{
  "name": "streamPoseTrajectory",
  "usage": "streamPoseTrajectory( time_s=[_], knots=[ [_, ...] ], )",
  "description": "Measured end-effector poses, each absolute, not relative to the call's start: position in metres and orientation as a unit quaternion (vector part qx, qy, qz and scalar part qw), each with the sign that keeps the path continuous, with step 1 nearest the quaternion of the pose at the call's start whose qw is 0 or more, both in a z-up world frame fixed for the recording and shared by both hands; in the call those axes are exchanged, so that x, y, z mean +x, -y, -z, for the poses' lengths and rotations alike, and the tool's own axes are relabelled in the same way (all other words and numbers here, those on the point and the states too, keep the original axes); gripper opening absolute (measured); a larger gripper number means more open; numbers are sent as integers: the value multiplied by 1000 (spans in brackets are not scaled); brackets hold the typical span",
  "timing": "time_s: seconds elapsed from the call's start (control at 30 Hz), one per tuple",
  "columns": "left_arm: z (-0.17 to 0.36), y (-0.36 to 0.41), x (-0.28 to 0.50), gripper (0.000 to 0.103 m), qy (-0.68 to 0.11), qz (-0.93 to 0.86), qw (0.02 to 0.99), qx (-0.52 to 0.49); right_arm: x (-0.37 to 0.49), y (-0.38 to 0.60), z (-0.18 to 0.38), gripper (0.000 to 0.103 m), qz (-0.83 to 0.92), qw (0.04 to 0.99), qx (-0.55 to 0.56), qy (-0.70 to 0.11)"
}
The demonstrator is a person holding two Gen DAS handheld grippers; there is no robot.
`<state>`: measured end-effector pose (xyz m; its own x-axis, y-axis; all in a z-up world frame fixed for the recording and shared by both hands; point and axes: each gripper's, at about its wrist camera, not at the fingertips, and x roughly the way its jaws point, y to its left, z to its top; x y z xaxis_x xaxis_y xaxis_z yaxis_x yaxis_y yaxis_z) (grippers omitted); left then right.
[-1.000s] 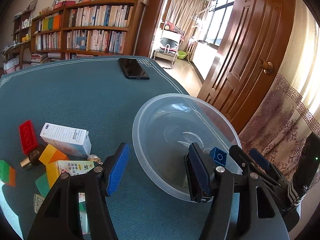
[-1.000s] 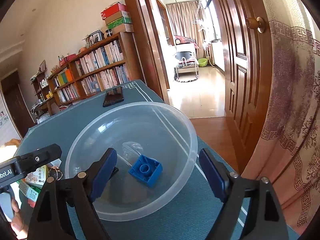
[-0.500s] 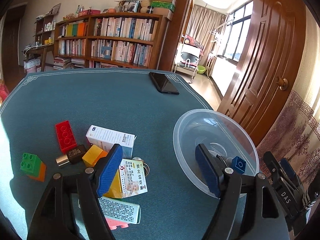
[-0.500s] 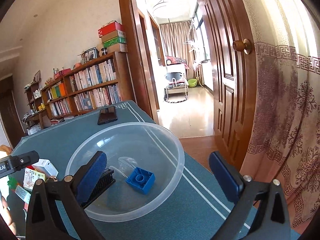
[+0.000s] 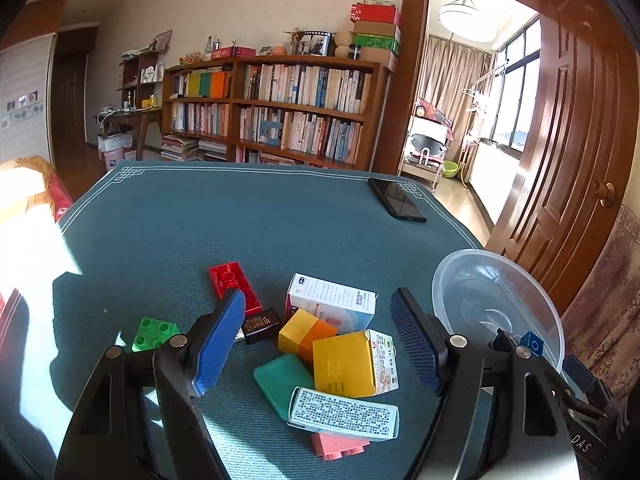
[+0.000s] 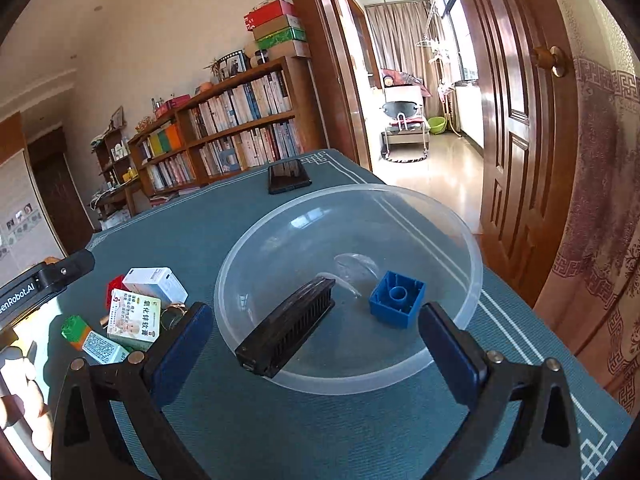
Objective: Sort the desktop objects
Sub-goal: 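Open the left tool to drop the black comb into the bowl, then grasp the green-orange brick with the left tool while the right tool returns to the table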
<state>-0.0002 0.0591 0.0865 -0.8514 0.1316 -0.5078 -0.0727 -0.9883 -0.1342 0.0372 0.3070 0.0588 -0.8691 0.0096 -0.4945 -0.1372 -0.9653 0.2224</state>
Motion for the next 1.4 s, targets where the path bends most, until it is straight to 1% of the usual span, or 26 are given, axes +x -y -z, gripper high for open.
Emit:
streamPoseTrajectory(
  time_s=[0.13,0.23,0.37,0.53,0.77,0.9,1.07,1.2,1.3,1.4],
  knots=[
    [-80,-38,0,79,42,-964,4,-263,45,-296,-66,103,-968,48,-222,-109],
    [-74,-18,-4,79,56,-960,-20,-272,48,-286,-75,103,-973,50,-205,-90],
    [-67,3,-6,79,74,-956,-44,-281,41,-273,-76,103,-974,27,-210,-76],
    [-57,17,-8,79,65,-951,-70,-293,31,-250,-70,103,-971,-20,-234,-54],
    [-46,30,-15,79,77,-943,-84,-313,27,-205,-51,103,-951,-128,-282,-29],
    [-39,34,-21,79,80,-937,-87,-329,28,-195,-42,103,-939,-163,-301,-30],
    [-27,40,-26,79,84,-926,-98,-355,16,-199,-31,103,-924,-174,-336,-51],
    [-19,49,-33,79,106,-914,-90,-380,4,-200,-19,103,-904,-169,-388,-61],
    [-13,53,-38,79,115,-906,-84,-398,-3,-198,-7,103,-885,-167,-432,-46],
    [-13,48,-43,79,100,-906,-87,-401,1,-189,-6,103,-884,-171,-435,-8]
  ],
)
